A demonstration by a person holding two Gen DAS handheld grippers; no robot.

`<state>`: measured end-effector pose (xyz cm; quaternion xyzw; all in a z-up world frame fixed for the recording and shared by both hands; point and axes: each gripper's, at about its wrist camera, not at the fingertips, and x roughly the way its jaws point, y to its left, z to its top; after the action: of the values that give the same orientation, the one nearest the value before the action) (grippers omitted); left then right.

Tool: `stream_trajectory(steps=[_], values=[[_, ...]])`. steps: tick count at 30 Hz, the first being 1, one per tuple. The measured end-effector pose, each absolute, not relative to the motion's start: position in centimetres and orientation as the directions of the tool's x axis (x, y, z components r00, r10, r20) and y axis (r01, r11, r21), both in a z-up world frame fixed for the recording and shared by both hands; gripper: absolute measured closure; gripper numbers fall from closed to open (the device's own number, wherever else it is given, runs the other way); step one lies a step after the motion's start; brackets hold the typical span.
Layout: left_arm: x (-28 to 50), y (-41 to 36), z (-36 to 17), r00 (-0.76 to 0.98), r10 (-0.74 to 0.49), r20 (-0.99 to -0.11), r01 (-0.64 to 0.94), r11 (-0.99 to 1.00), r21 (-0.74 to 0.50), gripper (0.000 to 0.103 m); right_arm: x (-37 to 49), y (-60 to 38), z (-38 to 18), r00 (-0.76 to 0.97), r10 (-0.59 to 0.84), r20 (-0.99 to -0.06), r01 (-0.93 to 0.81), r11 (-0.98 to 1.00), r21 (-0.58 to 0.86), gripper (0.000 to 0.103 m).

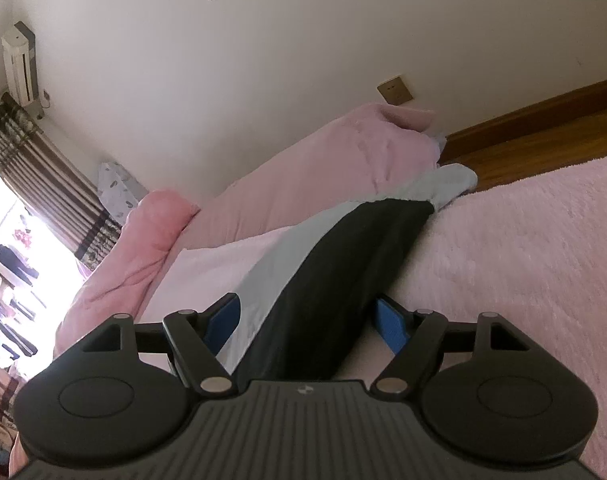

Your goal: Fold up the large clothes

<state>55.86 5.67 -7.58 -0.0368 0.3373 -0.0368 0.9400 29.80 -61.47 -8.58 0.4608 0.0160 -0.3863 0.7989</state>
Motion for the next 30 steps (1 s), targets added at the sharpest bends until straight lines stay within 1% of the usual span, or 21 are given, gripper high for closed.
stream_trajectory(steps=[2, 4, 5, 6, 7, 10, 14, 17, 20, 22, 23, 24, 26, 27, 28, 29, 30], values=[[55.8, 5.6, -7.6, 0.769, -0.094, -0.632, 0.045, 0.995, -0.093, 0.0, 30.1, -61.5, -8.2, 0.681, -0.608, -0.409, 0.662, 0.272, 0.698, 0.029], [55.9, 5.6, -7.5, 0.767, -0.096, -0.634, 0.048, 0.995, -0.093, 0.0, 30.6, -61.5, -7.7, 0.647, -0.615, -0.45, 0.712, 0.278, 0.645, 0.069], [55.9, 5.7, -7.5, 0.767, -0.098, -0.635, 0.048, 0.994, -0.095, 0.0, 30.8, -61.5, -7.3, 0.634, -0.622, -0.46, 0.733, 0.292, 0.614, 0.077], [55.9, 5.7, -7.5, 0.766, -0.099, -0.635, 0.049, 0.994, -0.096, 0.0, 30.9, -61.4, -6.9, 0.63, -0.628, -0.457, 0.741, 0.311, 0.595, 0.089], [55.9, 5.7, -7.5, 0.765, -0.099, -0.636, 0.051, 0.994, -0.094, 0.0, 30.9, -61.1, -6.3, 0.635, -0.635, -0.44, 0.74, 0.337, 0.582, 0.095], [56.0, 5.5, -7.5, 0.766, -0.096, -0.636, 0.057, 0.995, -0.081, 0.0, 31.2, -59.5, -3.6, 0.653, -0.657, -0.377, 0.731, 0.417, 0.54, 0.1], [55.9, 5.5, -7.6, 0.767, -0.098, -0.634, 0.058, 0.995, -0.083, 0.0, 32.6, -55.0, 1.3, 0.722, -0.645, -0.251, 0.669, 0.56, 0.488, 0.1], [55.9, 5.8, -7.5, 0.766, -0.112, -0.633, 0.06, 0.993, -0.103, 0.0, 34.6, -49.1, 5.5, 0.823, -0.552, -0.132, 0.549, 0.713, 0.437, 0.1], [55.8, 6.2, -7.4, 0.766, -0.129, -0.63, 0.065, 0.99, -0.124, 0.0, 37.6, -40.9, 8.6, 0.928, -0.371, -0.031, 0.358, 0.866, 0.349, 0.101], [55.7, 6.4, -7.3, 0.766, -0.14, -0.628, 0.066, 0.988, -0.141, 0.0, 39.9, -34.3, 9.4, 0.978, -0.209, 0.015, 0.198, 0.943, 0.269, 0.101], [55.6, 6.6, -7.1, 0.766, -0.146, -0.627, 0.063, 0.986, -0.153, 0.0, 41.0, -31.2, 9.4, 0.992, -0.123, 0.02, 0.115, 0.965, 0.237, 0.101], [55.5, 6.7, -6.9, 0.764, -0.154, -0.626, 0.06, 0.984, -0.169, 0.0, 42.1, -28.3, 9.2, 0.999, -0.038, 0.012, 0.035, 0.976, 0.215, 0.099], [55.5, 7.1, -6.3, 0.757, -0.177, -0.628, 0.052, 0.976, -0.212, 0.0, 44.5, -22.2, 7.5, 0.99, 0.134, -0.03, -0.126, 0.974, 0.188, 0.088], [55.4, 7.4, -6.0, 0.755, -0.191, -0.627, 0.049, 0.97, -0.237, 0.0, 45.7, -19.7, 6.2, 0.975, 0.21, -0.072, -0.195, 0.966, 0.172, 0.067], [55.3, 7.7, -5.7, 0.753, -0.211, -0.623, 0.048, 0.962, -0.267, 0.0, 47.1, -16.9, 4.7, 0.948, 0.27, -0.165, -0.249, 0.958, 0.141, 0.049], [55.2, 7.9, -5.4, 0.751, -0.232, -0.618, 0.05, 0.953, -0.298, 0.0, 48.1, -15.1, 3.3, 0.927, 0.289, -0.241, -0.267, 0.956, 0.12, 0.045], [55.1, 8.2, -5.1, 0.749, -0.254, -0.612, 0.053, 0.944, -0.326, 0.0, 48.8, -13.5, 1.8, 0.901, 0.296, -0.318, -0.279, 0.955, 0.1, 0.045]])
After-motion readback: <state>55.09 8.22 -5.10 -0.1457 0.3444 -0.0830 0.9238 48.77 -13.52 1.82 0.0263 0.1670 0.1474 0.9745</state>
